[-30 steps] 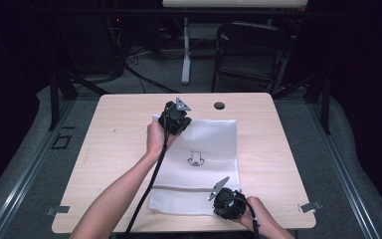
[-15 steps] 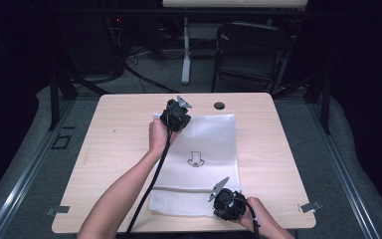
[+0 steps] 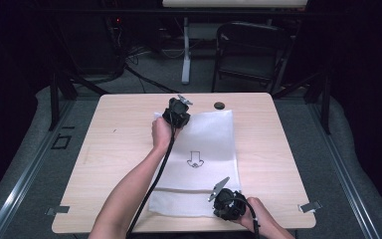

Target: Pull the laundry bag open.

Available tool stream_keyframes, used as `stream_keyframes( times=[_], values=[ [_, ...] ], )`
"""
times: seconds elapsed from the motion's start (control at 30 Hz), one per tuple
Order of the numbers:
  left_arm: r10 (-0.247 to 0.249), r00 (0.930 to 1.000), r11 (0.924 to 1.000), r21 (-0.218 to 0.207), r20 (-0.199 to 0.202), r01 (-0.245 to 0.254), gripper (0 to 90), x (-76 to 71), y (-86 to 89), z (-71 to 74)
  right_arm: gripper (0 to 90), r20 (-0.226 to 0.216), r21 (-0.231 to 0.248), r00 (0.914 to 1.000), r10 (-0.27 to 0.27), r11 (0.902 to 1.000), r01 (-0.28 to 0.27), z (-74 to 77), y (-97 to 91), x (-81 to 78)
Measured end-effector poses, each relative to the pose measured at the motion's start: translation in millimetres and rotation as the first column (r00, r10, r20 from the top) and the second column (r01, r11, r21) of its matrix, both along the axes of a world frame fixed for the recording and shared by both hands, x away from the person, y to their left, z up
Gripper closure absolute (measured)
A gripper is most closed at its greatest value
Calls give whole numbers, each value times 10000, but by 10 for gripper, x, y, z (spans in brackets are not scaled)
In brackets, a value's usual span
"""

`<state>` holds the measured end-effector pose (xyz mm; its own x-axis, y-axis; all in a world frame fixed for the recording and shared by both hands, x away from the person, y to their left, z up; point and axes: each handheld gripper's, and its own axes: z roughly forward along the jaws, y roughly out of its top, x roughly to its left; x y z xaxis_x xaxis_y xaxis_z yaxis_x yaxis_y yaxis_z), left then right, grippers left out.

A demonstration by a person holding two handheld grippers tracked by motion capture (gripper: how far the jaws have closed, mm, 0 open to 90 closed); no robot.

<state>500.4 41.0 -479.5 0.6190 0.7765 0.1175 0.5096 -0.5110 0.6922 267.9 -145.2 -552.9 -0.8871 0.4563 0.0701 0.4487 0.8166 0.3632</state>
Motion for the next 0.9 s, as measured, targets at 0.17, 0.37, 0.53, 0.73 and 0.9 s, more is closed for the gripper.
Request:
stream_keyframes(
  times=[0.17, 0.37, 0.53, 0.73, 0.9],
  values=[
    [175, 9998, 9998, -132, -31, -176, 829, 52, 1, -19, 900, -60, -151, 9999, 92, 9998, -93, 12, -3, 2],
    [41, 10000, 9987, -510, 8, -41, 700, 53, 26, 5, 900, -223, 80, 9997, 86, 9999, -85, 2, 3, -4],
    [-110, 9998, 9968, -797, -146, 98, 609, 10, 60, 30, 878, -85, 87, 9999, 86, 9999, -85, 20, -7, 1],
    [-535, 9979, 9936, -1016, -351, 497, 463, -102, 90, 35, 775, -33, 732, 9997, -232, 9970, 234, 120, -84, 43],
    [-909, 9949, 9907, -1056, -436, 859, 362, -215, 108, 20, 594, 4, 1003, 9975, -712, 9924, 708, 182, -183, 85]
  ],
)
